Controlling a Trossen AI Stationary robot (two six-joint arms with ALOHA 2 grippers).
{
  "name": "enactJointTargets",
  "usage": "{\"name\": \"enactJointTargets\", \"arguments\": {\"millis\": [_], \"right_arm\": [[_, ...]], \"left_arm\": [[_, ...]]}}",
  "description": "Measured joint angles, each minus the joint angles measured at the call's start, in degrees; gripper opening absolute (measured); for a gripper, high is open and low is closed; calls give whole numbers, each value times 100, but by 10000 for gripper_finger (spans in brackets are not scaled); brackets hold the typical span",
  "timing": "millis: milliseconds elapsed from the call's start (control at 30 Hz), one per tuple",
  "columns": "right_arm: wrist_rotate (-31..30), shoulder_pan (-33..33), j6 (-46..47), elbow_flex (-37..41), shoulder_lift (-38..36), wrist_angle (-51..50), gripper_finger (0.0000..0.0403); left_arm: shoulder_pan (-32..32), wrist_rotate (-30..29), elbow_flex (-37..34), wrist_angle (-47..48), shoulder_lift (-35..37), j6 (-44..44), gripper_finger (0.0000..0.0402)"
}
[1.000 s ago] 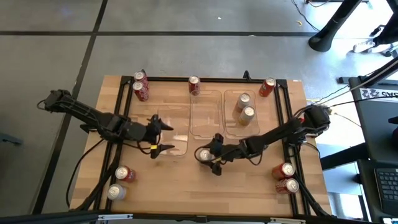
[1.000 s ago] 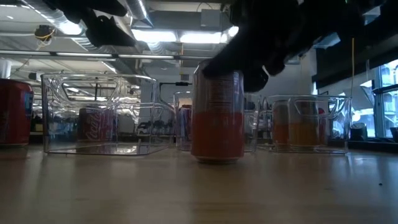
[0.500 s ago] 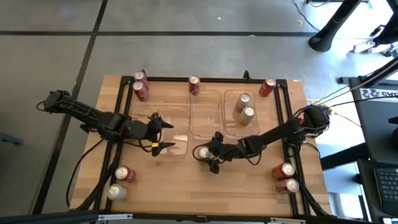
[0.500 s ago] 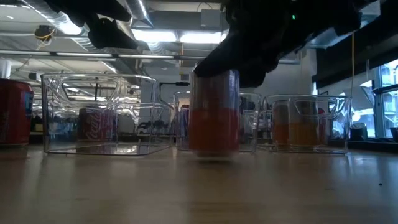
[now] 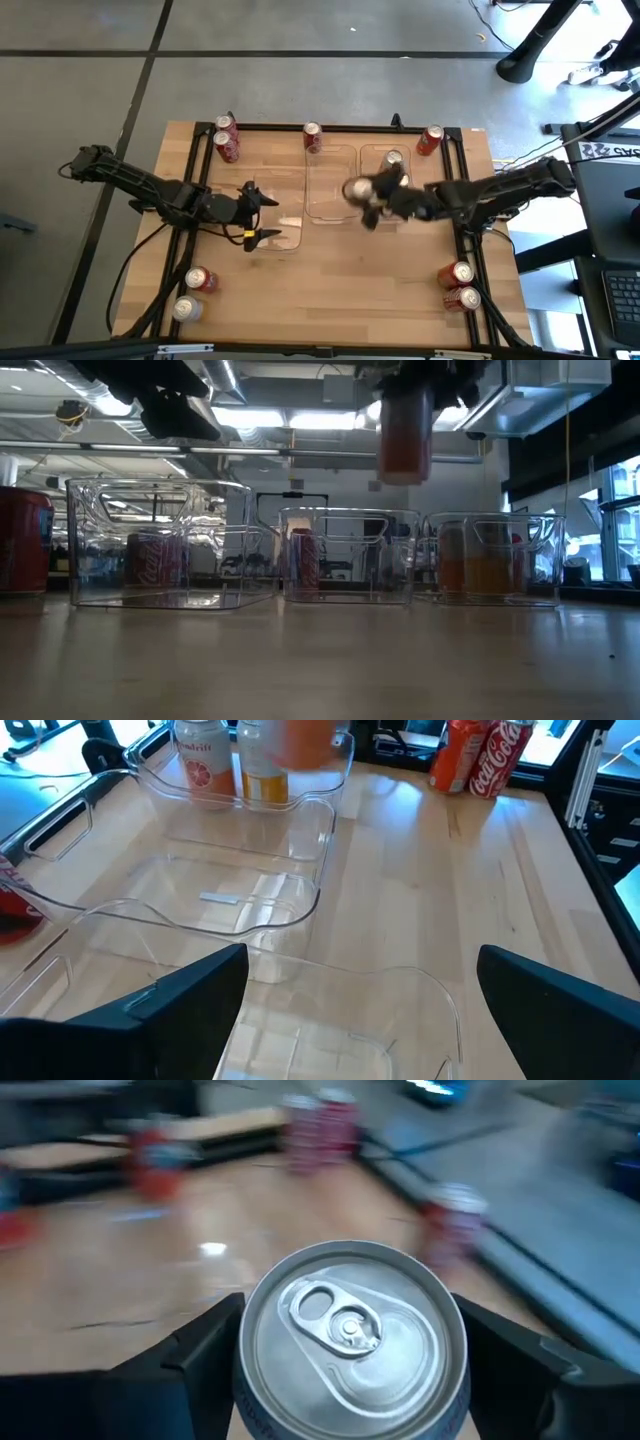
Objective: Sort soda cans
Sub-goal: Put the top white soda can into the right transparent bin
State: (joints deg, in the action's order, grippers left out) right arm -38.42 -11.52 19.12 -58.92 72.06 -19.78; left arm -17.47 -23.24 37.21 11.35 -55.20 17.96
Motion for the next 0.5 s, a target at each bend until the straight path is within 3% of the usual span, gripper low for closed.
{"name": "enactJointTargets", "arguments": {"millis": [267,500], "right_arm": [[-55,1593,210,518,75,197,286],[-341,2085,504,1236,323,1298,286]], "left_arm": [[0,0,0,4,0,110,382],[-2,2,4,-18,0,134,382]]}}
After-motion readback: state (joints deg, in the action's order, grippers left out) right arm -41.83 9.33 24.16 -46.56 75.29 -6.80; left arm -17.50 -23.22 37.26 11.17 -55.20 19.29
